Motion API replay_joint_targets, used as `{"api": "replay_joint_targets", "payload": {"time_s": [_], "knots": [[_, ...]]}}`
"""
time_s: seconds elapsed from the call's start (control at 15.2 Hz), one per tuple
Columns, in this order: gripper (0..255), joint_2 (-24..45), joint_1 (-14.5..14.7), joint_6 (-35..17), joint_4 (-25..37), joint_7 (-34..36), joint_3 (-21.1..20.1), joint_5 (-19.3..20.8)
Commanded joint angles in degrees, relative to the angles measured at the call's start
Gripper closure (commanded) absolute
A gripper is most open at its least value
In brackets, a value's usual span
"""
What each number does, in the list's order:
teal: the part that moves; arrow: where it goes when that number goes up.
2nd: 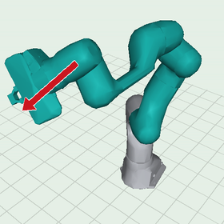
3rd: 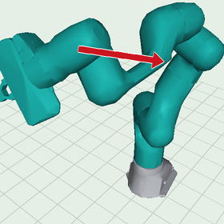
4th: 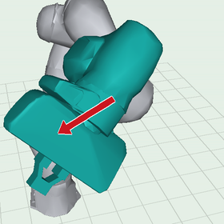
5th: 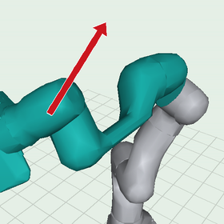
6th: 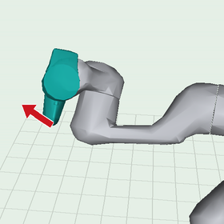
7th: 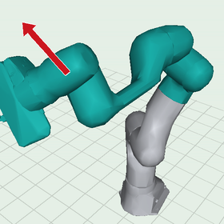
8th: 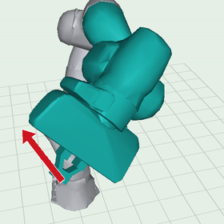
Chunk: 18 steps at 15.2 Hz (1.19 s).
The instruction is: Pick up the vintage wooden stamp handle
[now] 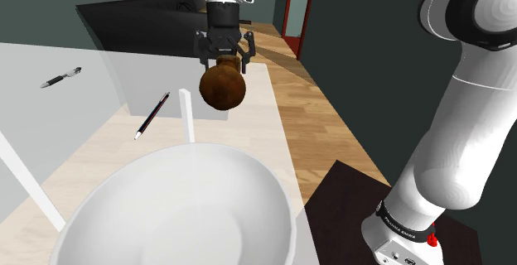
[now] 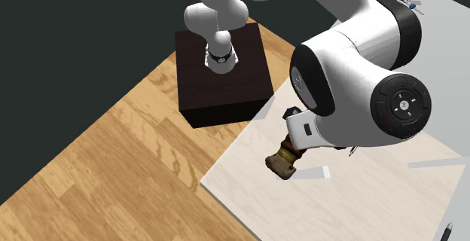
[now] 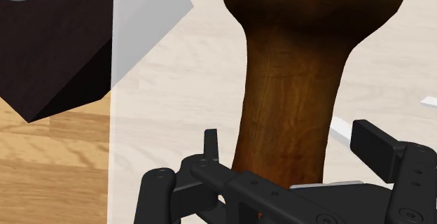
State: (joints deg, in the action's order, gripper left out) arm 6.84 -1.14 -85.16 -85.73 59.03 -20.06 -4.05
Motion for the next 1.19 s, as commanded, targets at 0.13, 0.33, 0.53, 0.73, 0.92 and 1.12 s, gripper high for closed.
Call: {"api": "replay_joint_targets", "payload": {"time_s": [0.13,0.33,0.53,0.73,0.92,1.12], "knots": [[255,-0.08,-0.02,-0.27,-0.32,-0.05,0.01,-0.02],[255,-0.09,-0.02,-0.26,-0.32,-0.04,0.01,-0.02],[255,-0.04,-0.01,-0.21,-0.23,-0.03,0.01,-0.01],[255,0.32,0.06,1.35,1.69,0.19,-0.03,0.09],[255,1.09,0.24,3.92,5.02,0.59,-0.12,0.32],[255,2.07,0.47,6.59,8.64,1.03,-0.22,0.6]]}}
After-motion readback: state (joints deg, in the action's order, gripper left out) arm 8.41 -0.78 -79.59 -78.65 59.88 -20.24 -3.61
